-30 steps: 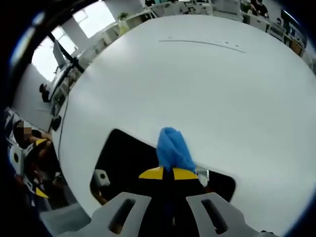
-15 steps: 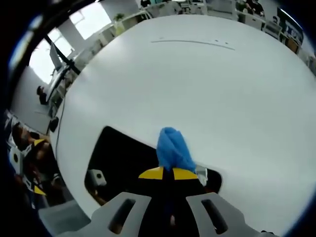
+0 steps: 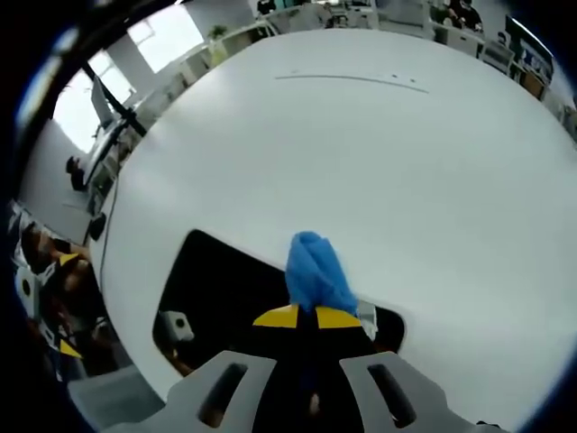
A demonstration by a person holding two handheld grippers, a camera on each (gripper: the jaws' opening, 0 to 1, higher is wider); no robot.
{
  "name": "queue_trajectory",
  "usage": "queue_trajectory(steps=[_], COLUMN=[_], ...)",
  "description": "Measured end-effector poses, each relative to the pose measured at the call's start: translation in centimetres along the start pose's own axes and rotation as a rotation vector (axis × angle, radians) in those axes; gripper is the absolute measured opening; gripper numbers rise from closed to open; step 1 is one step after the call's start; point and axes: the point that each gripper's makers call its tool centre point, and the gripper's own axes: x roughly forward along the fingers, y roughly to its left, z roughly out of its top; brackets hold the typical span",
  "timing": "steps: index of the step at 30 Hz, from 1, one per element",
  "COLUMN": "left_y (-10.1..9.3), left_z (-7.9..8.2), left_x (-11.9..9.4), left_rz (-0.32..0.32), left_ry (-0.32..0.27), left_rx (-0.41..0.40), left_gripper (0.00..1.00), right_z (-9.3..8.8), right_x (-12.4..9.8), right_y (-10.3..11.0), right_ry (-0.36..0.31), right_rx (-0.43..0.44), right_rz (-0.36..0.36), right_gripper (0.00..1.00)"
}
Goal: Wipe the mirror surface with the cleaning cloth until all visible marks leave the cleaned area.
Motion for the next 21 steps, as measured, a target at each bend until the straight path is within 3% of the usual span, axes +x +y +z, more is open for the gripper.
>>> queue_trajectory(steps=[12,21], left_y=[-0.1,-0.8], left_z=[0.1,0.7], left_x=[-0.1,0.1], left_rz=[0.001,-0.007], left_ry=[-0.007,-0.021], left_rx=[0.001,0.006], left_gripper=[0.99,0.99], right_z=[-0.9,-3.0], right_x=[-0.3,-0.8], right_y=[0.6,1.6], right_ry=[-0.011,-0.01], right_rx=[-0.007,-0.016], right_rz=[-0.003,0.009], right_gripper=[0.0,0.0])
